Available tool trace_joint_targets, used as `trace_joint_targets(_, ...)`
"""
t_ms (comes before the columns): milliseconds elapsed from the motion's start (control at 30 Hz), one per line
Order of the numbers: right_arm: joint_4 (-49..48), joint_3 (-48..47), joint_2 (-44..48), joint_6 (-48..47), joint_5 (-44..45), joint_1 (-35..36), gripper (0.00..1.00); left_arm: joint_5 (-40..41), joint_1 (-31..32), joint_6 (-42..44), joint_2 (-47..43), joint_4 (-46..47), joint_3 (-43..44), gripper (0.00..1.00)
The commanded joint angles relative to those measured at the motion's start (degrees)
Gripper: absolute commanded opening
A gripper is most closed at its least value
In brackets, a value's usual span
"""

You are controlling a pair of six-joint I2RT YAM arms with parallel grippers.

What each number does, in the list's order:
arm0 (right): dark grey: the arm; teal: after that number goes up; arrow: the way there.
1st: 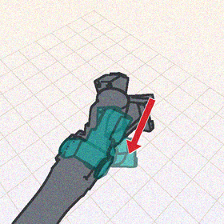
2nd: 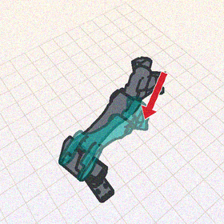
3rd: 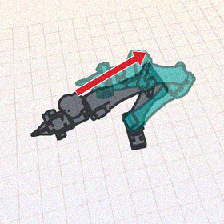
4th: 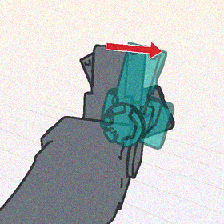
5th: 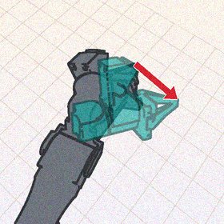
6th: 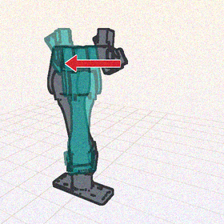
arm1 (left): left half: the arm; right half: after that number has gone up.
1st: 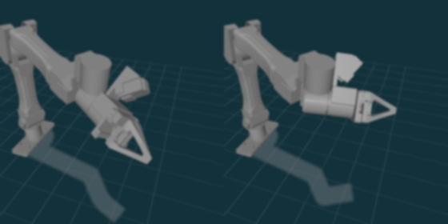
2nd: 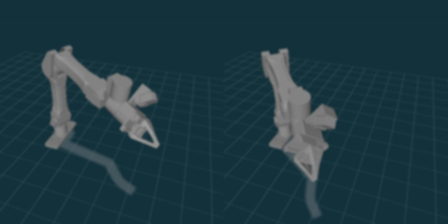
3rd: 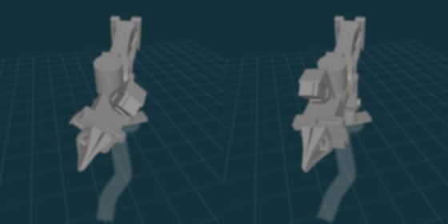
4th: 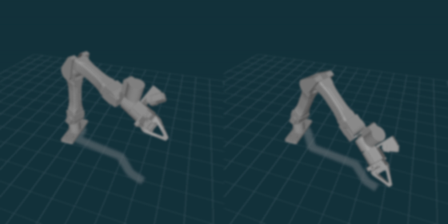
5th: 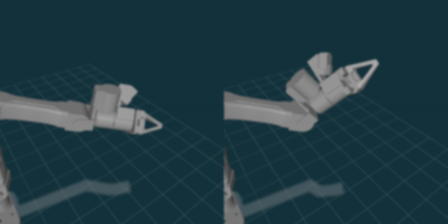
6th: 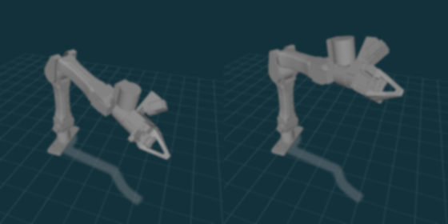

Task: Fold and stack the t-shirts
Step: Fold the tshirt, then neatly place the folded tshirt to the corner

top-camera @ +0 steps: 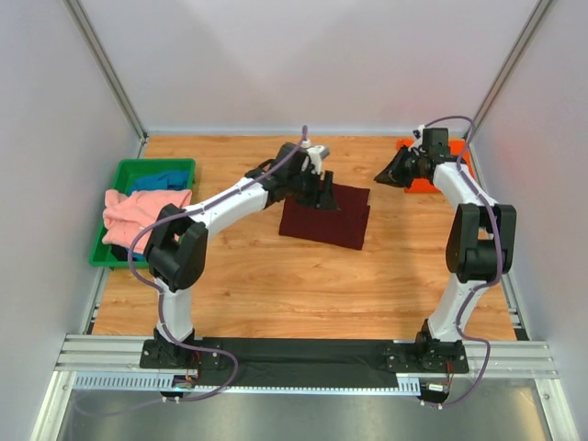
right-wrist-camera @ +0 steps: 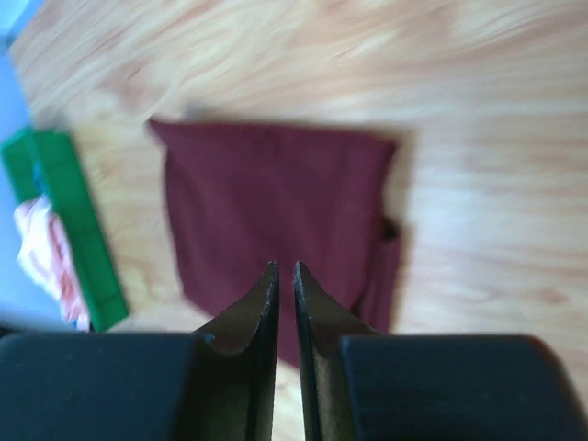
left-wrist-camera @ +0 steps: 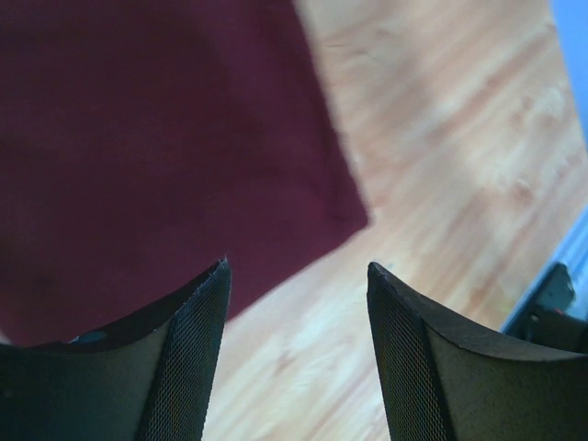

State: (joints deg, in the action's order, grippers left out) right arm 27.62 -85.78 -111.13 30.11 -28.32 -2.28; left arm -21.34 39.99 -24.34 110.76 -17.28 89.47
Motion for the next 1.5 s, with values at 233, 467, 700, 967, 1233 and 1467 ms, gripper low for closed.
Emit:
trace_joint_targets(233, -3.4, 16.9, 5.8, -3.8, -6.1, 6.3, 0.27, 3.4, -10.1, -1.5, 4.1, -7.4, -6.2, 0.68)
trace_joint_targets(467, -5.0, 19.9, 4.8, -6.5, -2.8, 4.5, 0.43, 8.8, -10.4, -5.5, 6.5, -11.2, -10.4, 0.68)
trace_joint_targets(700, -1.2, 23.5, 14.8, -8.7, -3.1, 4.7, 0.43, 7.1, -10.4, -7.8, -3.1, -10.6, -15.2, 0.69)
trace_joint_targets(967, -7.1, 23.1, 10.6, -8.8, -3.4, 5.6, 0.63, 5.9, -10.4, -7.6, -10.4, -14.7, -16.4, 0.69)
trace_joint_targets(1233, -7.8, 16.0, 0.7, -12.8, -1.8, 8.7, 0.74, 7.0, -12.3, -4.6, -20.0, -24.1, -14.0, 0.69)
trace_joint_targets(1467, -6.7, 13.3, -4.8, -13.0, 2.5, 10.6, 0.71, 6.5, -17.0, -1.7, -27.3, -27.2, -12.8, 0.7)
